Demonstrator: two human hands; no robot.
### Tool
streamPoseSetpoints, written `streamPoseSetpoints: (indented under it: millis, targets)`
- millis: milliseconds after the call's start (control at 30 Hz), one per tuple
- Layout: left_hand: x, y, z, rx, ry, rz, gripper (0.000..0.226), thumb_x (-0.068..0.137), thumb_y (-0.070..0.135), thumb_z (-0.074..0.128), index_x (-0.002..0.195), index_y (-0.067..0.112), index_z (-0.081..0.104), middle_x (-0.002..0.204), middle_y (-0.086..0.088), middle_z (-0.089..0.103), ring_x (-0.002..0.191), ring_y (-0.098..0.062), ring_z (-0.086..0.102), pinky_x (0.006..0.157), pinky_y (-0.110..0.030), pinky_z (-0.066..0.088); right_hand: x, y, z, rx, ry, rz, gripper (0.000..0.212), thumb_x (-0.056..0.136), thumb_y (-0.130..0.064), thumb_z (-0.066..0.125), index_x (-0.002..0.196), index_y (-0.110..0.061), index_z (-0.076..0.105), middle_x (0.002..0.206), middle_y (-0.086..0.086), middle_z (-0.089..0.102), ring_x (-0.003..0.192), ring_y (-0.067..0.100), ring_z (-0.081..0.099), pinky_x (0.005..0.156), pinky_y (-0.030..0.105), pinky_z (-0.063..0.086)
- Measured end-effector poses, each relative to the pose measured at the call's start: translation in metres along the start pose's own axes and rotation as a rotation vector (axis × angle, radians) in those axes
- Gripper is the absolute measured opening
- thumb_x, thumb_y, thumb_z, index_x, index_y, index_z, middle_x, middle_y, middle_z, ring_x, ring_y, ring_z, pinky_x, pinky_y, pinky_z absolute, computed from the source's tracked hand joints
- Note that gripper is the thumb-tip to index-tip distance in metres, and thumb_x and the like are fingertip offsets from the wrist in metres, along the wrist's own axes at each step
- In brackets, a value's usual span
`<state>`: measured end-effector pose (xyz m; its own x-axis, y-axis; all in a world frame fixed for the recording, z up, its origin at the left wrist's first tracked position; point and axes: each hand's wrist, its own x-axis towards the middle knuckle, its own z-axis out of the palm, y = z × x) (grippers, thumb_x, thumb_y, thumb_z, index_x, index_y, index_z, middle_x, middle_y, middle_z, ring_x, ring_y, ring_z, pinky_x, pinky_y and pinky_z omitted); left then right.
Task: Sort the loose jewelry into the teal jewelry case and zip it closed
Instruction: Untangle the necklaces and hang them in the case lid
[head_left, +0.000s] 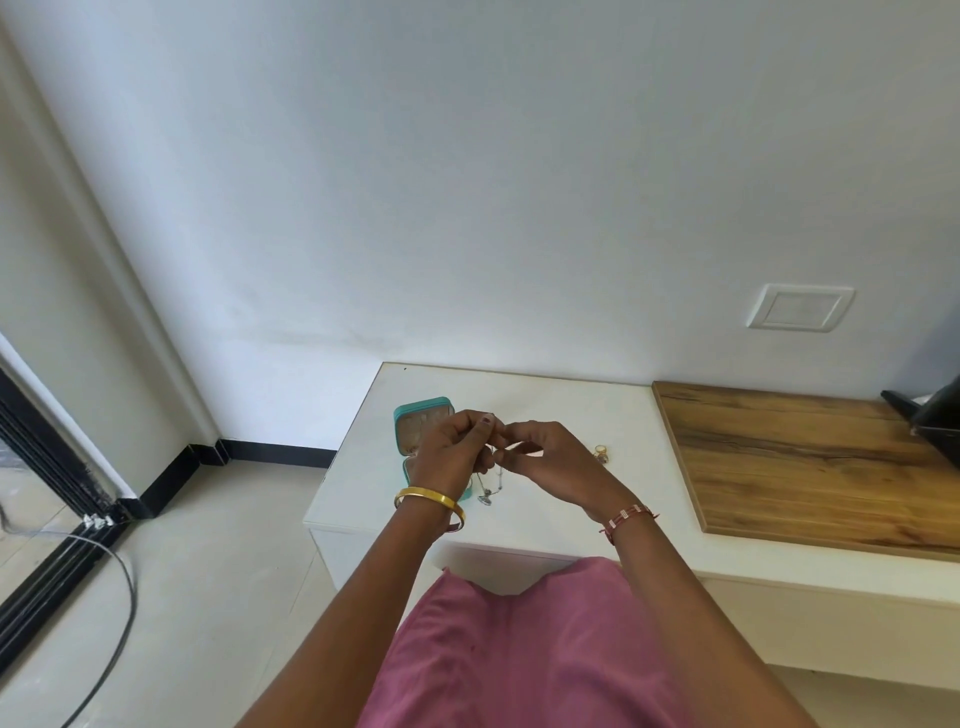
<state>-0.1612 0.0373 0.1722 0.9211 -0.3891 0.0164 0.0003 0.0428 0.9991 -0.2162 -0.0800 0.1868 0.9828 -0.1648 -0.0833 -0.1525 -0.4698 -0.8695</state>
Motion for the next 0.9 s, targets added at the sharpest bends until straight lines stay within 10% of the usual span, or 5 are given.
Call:
streamPoseSetpoints:
  millis: [533, 900]
  targets:
    - [0.003, 0.0, -0.012, -0.313, 0.022, -0.242, 0.022, 0.093, 0.003, 0.046, 0.079, 0.01, 0.062, 0.055, 0.0, 0.063, 0.042, -0.005, 0.055, 0.048, -0.016, 0.048, 0.0, 0.001, -0.002, 0.418, 0.101, -0.068, 0.019, 0.088, -0.002, 0.054, 0.073, -0.008, 0.064, 0.072, 0.009, 0.066, 0.069, 0.013, 0.062, 0.075, 0.019, 0.051]
    - [0.004, -0.003, -0.014, 0.088, 0.14, -0.21, 0.008, 0.089, 0.012, 0.055, 0.085, 0.018, 0.058, 0.087, -0.006, 0.061, 0.074, -0.019, 0.059, 0.072, -0.03, 0.052, 0.002, 0.0, -0.008, 0.583, 0.052, 0.025, 0.028, 0.089, -0.006, 0.053, 0.068, -0.012, 0.07, 0.06, 0.008, 0.057, 0.052, 0.018, 0.047, 0.053, 0.026, 0.045]
